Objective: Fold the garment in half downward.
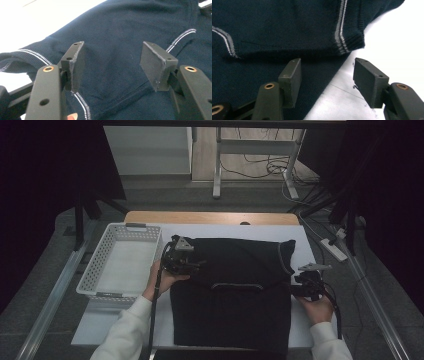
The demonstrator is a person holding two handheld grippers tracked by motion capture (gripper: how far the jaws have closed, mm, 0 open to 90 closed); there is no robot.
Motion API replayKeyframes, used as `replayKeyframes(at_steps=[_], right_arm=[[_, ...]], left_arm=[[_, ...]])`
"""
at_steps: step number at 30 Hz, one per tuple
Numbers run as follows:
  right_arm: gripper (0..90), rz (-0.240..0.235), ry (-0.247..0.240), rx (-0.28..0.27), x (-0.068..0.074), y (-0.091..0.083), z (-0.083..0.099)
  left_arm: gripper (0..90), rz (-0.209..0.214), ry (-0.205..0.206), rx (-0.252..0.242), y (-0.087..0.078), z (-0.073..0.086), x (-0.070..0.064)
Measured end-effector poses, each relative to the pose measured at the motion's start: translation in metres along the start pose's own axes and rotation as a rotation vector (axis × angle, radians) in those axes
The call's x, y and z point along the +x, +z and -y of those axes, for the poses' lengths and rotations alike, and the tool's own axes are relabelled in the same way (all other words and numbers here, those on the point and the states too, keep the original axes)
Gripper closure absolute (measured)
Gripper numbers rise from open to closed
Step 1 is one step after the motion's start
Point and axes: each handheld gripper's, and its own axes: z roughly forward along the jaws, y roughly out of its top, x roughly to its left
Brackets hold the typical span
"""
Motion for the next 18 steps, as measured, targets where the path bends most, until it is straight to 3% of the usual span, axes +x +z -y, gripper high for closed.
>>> replayKeyframes(at_steps=[10,15,18], right_arm=[[47.0,0.002,-0.005,0.015,0.0011,0.0046,0.0005],[68.5,-0.044,-0.009,0.028,0.0026,0.0071,0.0006],[82.5,-0.043,-0.029,0.023,0.0062,0.0049,-0.0014]], left_arm=[[37.2,-0.003,0.005,0.007,0.0012,0.0007,-0.0007],[37.2,-0.004,0.004,0.006,0.0007,0.001,-0.0005],[37.2,-0.004,0.005,0.006,0.0005,0.0012,-0.0002]])
